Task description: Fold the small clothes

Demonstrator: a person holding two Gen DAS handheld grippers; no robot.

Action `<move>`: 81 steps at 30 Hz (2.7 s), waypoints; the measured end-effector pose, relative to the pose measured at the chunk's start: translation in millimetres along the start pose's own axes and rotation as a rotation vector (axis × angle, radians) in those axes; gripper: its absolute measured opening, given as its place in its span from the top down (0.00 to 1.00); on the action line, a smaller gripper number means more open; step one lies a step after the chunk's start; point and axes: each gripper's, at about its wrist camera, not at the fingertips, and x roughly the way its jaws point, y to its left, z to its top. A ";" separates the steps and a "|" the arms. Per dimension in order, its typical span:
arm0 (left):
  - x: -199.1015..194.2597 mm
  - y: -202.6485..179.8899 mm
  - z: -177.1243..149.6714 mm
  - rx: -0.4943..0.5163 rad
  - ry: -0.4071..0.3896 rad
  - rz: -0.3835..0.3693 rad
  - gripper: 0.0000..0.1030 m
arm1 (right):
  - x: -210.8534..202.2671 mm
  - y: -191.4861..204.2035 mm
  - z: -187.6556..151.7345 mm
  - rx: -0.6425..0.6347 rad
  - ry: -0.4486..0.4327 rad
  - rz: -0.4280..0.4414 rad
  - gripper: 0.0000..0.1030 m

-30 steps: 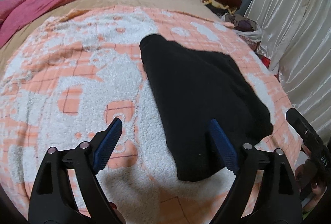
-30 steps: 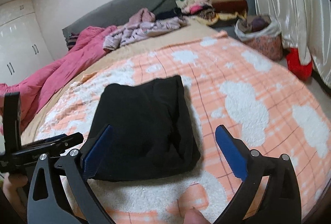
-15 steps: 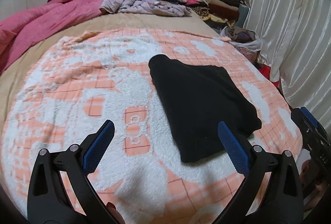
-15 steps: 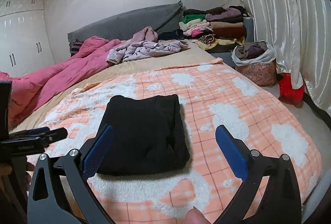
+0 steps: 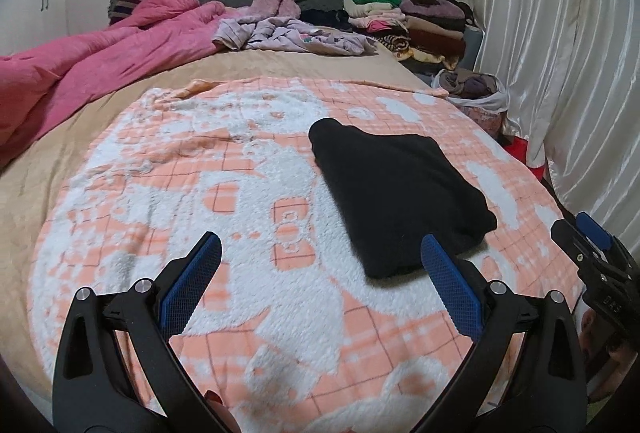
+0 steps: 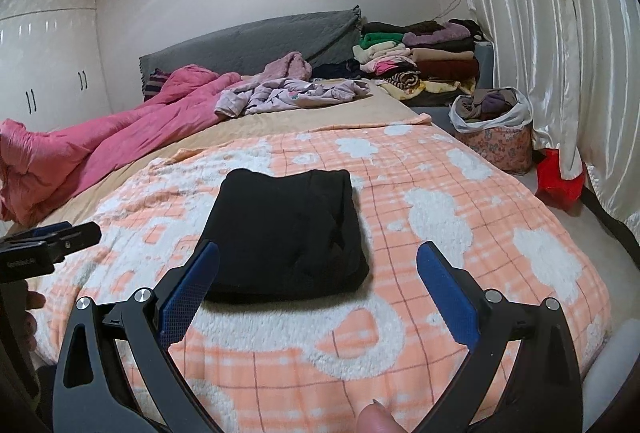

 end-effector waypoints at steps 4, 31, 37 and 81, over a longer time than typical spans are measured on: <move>-5.6 3.8 -8.7 0.001 0.004 0.014 0.09 | -0.4 3.3 -8.5 -0.003 0.028 0.018 0.04; 11.7 15.7 -68.1 -0.052 0.113 0.066 0.09 | 25.7 15.9 -65.6 -0.051 0.178 -0.005 0.04; 10.3 15.1 -68.1 -0.047 0.113 0.071 0.09 | 27.2 17.8 -65.1 -0.047 0.186 0.009 0.04; 9.8 15.6 -66.9 -0.040 0.120 0.090 0.09 | 26.3 20.8 -63.0 -0.037 0.185 0.023 0.04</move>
